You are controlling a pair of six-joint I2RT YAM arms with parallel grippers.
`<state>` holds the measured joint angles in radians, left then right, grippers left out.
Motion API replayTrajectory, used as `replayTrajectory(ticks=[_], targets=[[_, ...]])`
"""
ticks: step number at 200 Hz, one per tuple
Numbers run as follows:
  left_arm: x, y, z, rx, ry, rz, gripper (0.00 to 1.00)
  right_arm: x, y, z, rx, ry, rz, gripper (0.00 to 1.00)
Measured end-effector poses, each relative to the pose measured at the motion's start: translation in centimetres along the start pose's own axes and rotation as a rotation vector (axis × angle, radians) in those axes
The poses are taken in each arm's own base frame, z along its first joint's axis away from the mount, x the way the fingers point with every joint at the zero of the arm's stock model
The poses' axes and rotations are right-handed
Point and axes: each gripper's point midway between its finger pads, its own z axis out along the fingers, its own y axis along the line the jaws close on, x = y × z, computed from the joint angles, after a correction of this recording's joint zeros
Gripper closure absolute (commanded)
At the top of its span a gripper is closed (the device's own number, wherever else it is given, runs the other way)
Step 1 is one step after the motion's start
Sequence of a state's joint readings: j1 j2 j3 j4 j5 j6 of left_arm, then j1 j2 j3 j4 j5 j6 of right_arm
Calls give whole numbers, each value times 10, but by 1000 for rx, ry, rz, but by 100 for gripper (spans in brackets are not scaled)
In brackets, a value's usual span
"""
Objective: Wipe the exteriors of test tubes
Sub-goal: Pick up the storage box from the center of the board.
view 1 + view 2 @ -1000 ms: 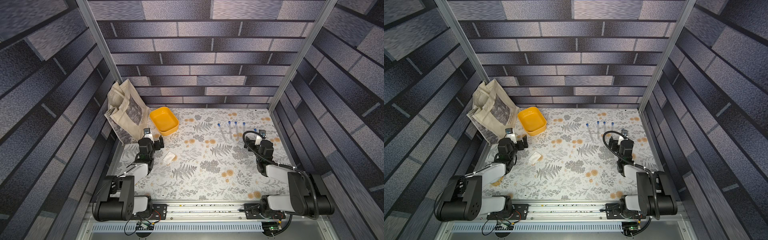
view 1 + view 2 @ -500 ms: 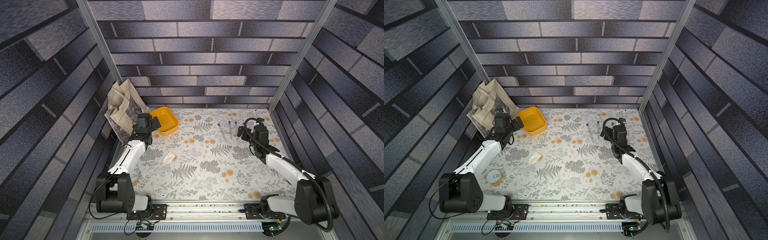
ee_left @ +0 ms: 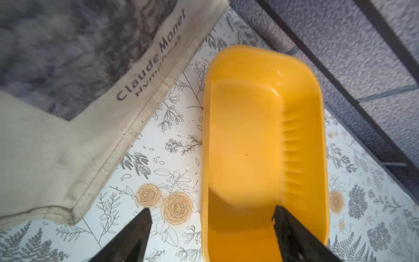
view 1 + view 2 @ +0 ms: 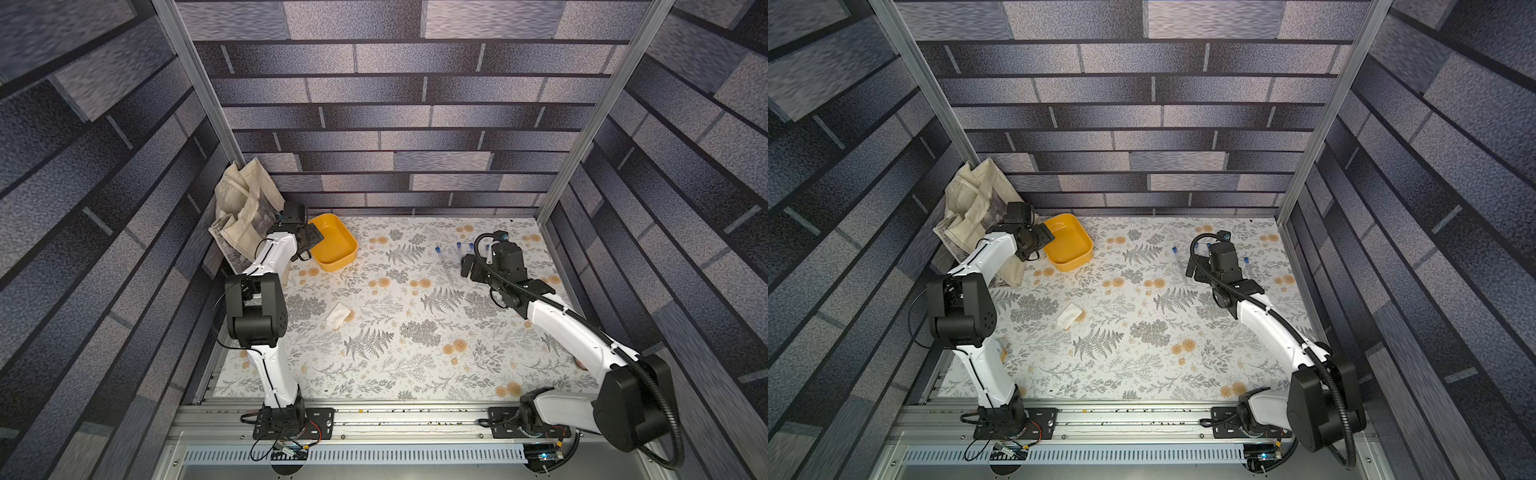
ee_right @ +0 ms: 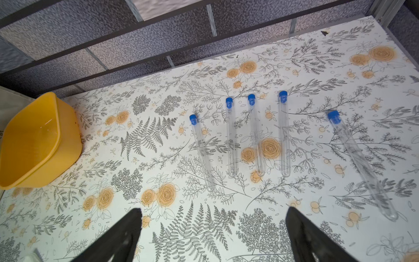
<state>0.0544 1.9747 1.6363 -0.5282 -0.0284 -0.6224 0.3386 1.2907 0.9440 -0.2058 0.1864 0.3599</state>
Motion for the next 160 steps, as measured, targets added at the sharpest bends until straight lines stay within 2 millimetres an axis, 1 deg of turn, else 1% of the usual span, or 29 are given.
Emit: replayTrajectory(ticks=[11,26,45,73,82,91,101,119,126,160], targets=[[2,0,7,-13,29,-7,27,-3,1,-4,4,8,-7,0],[5,0,15,-30,60,-8,28,-5,1,-9,6,14,-19,0],[8,4,23,-53,95,-10,31,-1,-1,-15,10,34,-29,0],[9,7,35,-79,128,-10,38,5,-2,-21,7,60,-42,0],[8,8,39,-84,138,-12,43,7,-1,-22,-1,70,-46,0],[7,7,43,-85,145,-11,44,9,0,-25,-12,76,-47,0],[9,8,49,-88,156,-4,49,9,2,-28,-28,77,-49,0],[9,7,58,-96,173,9,50,10,4,-36,-49,74,-50,0],[9,7,61,-98,179,11,51,10,5,-38,-56,73,-51,0],[11,5,73,-97,204,39,70,19,2,-42,-55,87,-52,0]])
